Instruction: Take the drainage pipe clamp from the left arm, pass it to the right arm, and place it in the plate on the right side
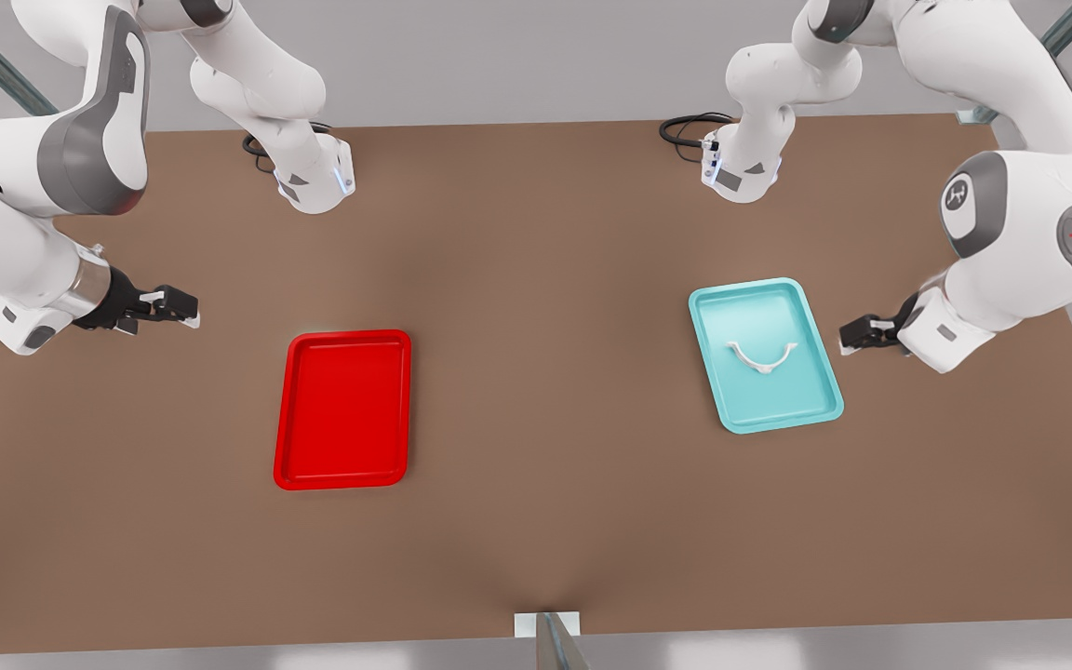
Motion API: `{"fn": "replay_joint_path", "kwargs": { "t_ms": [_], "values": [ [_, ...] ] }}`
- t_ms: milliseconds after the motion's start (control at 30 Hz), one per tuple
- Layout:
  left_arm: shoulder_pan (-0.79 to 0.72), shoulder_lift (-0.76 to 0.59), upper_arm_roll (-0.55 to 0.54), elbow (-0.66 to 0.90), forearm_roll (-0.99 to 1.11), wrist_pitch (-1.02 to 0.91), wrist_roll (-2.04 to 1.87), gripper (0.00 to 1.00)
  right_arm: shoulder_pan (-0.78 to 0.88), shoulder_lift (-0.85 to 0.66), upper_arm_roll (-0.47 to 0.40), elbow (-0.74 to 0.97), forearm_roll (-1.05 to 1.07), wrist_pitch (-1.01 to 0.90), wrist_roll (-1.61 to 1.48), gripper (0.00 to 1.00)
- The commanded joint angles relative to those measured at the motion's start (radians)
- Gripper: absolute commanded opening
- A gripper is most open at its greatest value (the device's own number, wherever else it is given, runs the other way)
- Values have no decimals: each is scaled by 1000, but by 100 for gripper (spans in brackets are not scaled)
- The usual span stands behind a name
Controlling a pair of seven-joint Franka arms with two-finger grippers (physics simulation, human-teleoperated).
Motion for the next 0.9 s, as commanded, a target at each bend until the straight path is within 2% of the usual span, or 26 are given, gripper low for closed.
{"fn": "replay_joint_path", "kwargs": {
  "t_ms": [0, 100, 133, 200, 233, 333, 400, 567, 867],
  "values": [
    [1, 1, -1, -1, 32, 21, 110, 100, 1, -1, 0, 0, 1, 0, -35, 100],
    [-17, 21, -1, -25, 24, 9, 113, 100, 0, -1, 0, 0, 1, 1, -35, 100],
    [-40, 9, -1, -125, 23, 65, 114, 100, 0, -1, 0, 0, 1, 0, -35, 100],
    [-40, -114, -1, -473, 21, 358, 110, 100, 0, -1, 2, 0, 1, 0, -37, 100],
    [-17, -137, 3, -586, 3, 441, 111, 100, 0, -1, 0, 0, 1, 1, -35, 100],
    [12, -183, 11, -864, -22, 745, 108, 100, 0, -1, 0, -1, 1, 0, -38, 100],
    [30, -178, 12, -970, -37, 905, 108, 100, 0, -1, 0, -1, 1, 0, -40, 100],
    [47, -159, 14, -1163, -37, 1172, 197, 100, 0, -1, -2, -1, 1, 0, -38, 100],
    [99, -17, 14, -1174, -36, 1316, 536, 100, 0, 0, -6, -3, 1, 0, -41, 100]
  ]
}}
